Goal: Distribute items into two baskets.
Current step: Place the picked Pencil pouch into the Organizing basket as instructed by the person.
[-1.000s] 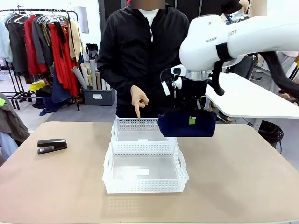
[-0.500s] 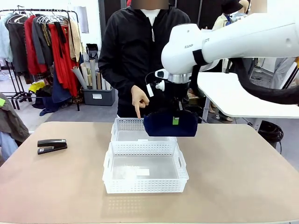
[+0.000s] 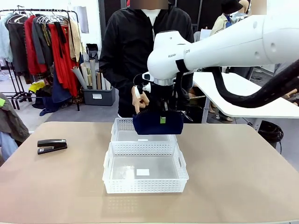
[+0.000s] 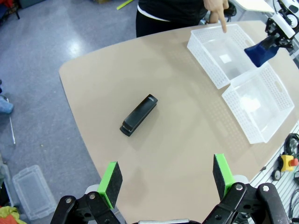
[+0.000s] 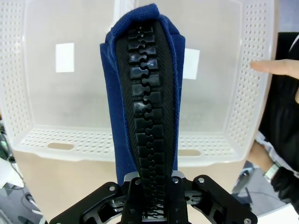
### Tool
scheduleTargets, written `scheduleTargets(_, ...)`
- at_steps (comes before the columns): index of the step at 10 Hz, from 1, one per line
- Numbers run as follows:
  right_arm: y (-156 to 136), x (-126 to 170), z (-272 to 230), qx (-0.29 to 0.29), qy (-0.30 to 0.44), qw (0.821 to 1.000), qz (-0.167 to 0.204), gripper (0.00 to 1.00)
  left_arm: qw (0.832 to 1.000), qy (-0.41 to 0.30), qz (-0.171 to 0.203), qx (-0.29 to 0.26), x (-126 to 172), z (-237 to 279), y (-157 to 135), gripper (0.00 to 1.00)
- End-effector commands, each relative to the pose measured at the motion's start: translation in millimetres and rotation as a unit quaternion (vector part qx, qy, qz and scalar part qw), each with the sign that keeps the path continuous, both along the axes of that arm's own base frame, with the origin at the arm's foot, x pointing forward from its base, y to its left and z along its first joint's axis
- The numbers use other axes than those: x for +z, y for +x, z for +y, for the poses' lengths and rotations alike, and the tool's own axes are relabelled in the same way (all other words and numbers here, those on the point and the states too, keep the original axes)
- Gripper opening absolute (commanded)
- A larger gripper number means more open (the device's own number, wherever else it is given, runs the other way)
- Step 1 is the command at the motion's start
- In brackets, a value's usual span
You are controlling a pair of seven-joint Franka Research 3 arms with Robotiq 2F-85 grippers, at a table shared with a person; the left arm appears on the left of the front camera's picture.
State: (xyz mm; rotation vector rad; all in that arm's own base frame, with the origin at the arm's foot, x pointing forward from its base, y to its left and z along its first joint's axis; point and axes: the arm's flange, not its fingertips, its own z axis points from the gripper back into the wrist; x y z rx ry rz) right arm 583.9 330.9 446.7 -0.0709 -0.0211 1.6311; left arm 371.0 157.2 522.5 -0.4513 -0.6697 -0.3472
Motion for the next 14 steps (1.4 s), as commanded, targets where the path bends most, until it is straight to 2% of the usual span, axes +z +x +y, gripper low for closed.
scheduleTargets(1, 18.7, -0.6, 15.3, -0.007, -0.012, 1.000, -0.021, 0.00, 1.000, -0.006, -0.007, -0.006, -0.3, 1.1, 0.3, 1.00)
scheduleTargets(4, 35.2, -9.0, 32.8, -0.022, -0.008, 0.999, -0.042, 0.00, 1.000, -0.006, -0.007, -0.006, -0.3, 1.1, 0.3, 1.00)
scheduleTargets(7, 44.6, -21.4, 42.0, -0.040, 0.006, 0.998, -0.044, 0.00, 1.000, -0.006, -0.007, -0.006, -0.3, 1.1, 0.3, 1.00)
scheduleTargets(11, 53.7, -55.7, 49.7, -0.056, 0.016, 0.997, -0.058, 0.00, 1.000, -0.006, -0.007, -0.006, -0.3, 1.1, 0.3, 1.00)
scheduleTargets(14, 54.7, -75.9, 48.5, -0.063, 0.025, 0.996, -0.051, 0.00, 1.000, -0.006, -0.007, -0.006, -0.3, 1.1, 0.3, 1.00)
